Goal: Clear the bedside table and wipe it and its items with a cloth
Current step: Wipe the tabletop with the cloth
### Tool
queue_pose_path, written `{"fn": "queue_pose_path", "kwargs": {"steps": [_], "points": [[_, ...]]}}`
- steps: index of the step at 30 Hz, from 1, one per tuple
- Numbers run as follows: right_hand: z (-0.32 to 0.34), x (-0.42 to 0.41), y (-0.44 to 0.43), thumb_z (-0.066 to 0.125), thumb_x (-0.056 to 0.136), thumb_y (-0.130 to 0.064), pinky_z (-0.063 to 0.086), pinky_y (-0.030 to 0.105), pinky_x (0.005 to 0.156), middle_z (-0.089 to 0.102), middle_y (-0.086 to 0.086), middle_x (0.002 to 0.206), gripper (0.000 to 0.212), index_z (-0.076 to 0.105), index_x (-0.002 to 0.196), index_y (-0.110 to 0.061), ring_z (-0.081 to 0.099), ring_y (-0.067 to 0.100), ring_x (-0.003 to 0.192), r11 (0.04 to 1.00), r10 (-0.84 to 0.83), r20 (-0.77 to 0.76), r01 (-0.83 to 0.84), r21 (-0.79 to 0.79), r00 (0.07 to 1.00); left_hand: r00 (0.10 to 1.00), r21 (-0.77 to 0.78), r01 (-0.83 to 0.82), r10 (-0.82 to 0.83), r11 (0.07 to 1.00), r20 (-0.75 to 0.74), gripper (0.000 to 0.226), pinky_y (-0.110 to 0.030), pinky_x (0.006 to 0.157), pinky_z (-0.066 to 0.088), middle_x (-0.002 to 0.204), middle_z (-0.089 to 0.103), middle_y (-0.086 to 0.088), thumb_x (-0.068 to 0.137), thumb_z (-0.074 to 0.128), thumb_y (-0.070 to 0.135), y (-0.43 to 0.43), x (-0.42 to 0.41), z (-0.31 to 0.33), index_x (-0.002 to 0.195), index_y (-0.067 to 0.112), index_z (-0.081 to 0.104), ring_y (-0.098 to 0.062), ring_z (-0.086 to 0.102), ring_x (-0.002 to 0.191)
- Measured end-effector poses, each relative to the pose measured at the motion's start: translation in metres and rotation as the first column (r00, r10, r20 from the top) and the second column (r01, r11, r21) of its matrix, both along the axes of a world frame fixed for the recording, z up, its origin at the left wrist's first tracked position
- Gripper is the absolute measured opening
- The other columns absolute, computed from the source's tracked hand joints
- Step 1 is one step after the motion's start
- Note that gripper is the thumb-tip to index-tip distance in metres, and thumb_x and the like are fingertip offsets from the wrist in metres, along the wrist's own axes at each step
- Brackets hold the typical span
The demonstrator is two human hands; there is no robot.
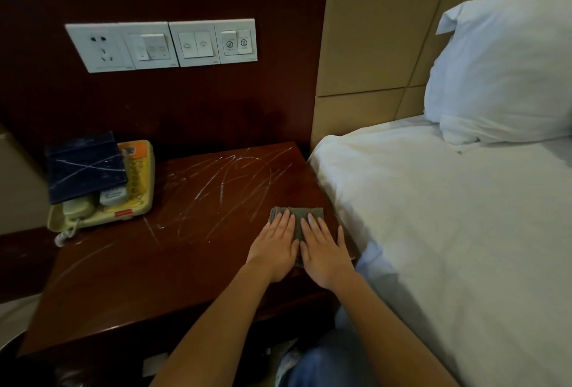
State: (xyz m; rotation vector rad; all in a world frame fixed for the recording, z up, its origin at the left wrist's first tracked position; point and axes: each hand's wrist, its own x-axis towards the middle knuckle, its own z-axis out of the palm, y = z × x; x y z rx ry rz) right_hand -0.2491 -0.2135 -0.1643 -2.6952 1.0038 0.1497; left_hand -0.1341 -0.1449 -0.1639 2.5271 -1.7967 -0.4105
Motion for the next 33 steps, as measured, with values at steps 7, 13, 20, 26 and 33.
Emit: {"fn": "queue_pose_path", "kwargs": {"steps": [7, 13, 20, 26, 33], "points": [[0.0, -0.02, 0.035, 0.012, 0.103, -0.037, -0.009, 0.049, 0.116, -0.012, -0.004, 0.159, 0.054, -0.005, 0.152, -0.021, -0.013, 0.014, 0.146, 1.0, 0.002, -0.024, -0.002, 0.004, 1.0, 1.0, 0.006, -0.002, 0.002, 1.0, -0.012, 0.058, -0.031, 0.119, -0.006, 0.158, -0.016, -0.003, 0.103, 0.01, 0.039, 0.039, -0.021, -0.001, 0.15, 0.013, -0.01, -0.014, -0.014, 0.145], [-0.005, -0.018, 0.033, -0.015, 0.085, -0.05, -0.01, 0.05, 0.114, -0.014, -0.005, 0.159, 0.072, -0.007, 0.151, -0.023, -0.014, 0.014, 0.145, 0.999, 0.004, -0.043, -0.006, -0.046, 0.999, 1.0, -0.031, 0.002, -0.002, 1.0, -0.01, 0.058, -0.03, 0.118, -0.008, 0.158, -0.018, 0.0, 0.103, 0.009, 0.041, 0.042, -0.019, -0.003, 0.15, 0.015, -0.012, -0.011, -0.017, 0.144], [-0.001, 0.021, -0.004, 0.009, 0.102, -0.04, -0.012, 0.056, 0.112, -0.018, -0.007, 0.158, 0.052, -0.01, 0.15, -0.032, -0.017, 0.012, 0.145, 0.999, -0.02, -0.048, 0.018, -0.037, 0.999, 1.0, -0.053, -0.026, 0.026, 0.998, 0.01, 0.056, -0.03, 0.118, -0.009, 0.158, -0.018, -0.002, 0.103, 0.007, 0.038, 0.008, 0.012, -0.004, 0.15, 0.014, -0.011, -0.012, -0.017, 0.144], [-0.003, 0.075, -0.064, 0.01, 0.102, -0.041, -0.014, 0.058, 0.11, -0.018, -0.007, 0.158, 0.051, -0.006, 0.15, -0.035, -0.017, 0.012, 0.144, 0.999, -0.033, -0.033, 0.033, -0.017, 0.999, 0.998, -0.089, -0.054, 0.056, 0.995, 0.014, 0.055, -0.031, 0.119, -0.006, 0.158, -0.014, -0.003, 0.103, 0.009, 0.036, -0.053, 0.061, -0.003, 0.151, 0.014, -0.007, -0.013, -0.014, 0.145], [-0.007, 0.155, -0.14, 0.01, 0.102, -0.039, -0.012, 0.055, 0.113, -0.015, -0.005, 0.159, 0.052, -0.004, 0.151, -0.031, -0.015, 0.014, 0.145, 0.998, -0.032, -0.005, 0.031, -0.051, 0.999, 0.995, -0.098, -0.091, 0.094, 0.991, 0.026, 0.054, -0.03, 0.118, -0.006, 0.159, -0.013, -0.002, 0.104, 0.009, 0.034, -0.131, 0.135, -0.004, 0.151, 0.014, -0.006, -0.013, -0.012, 0.146]]}}
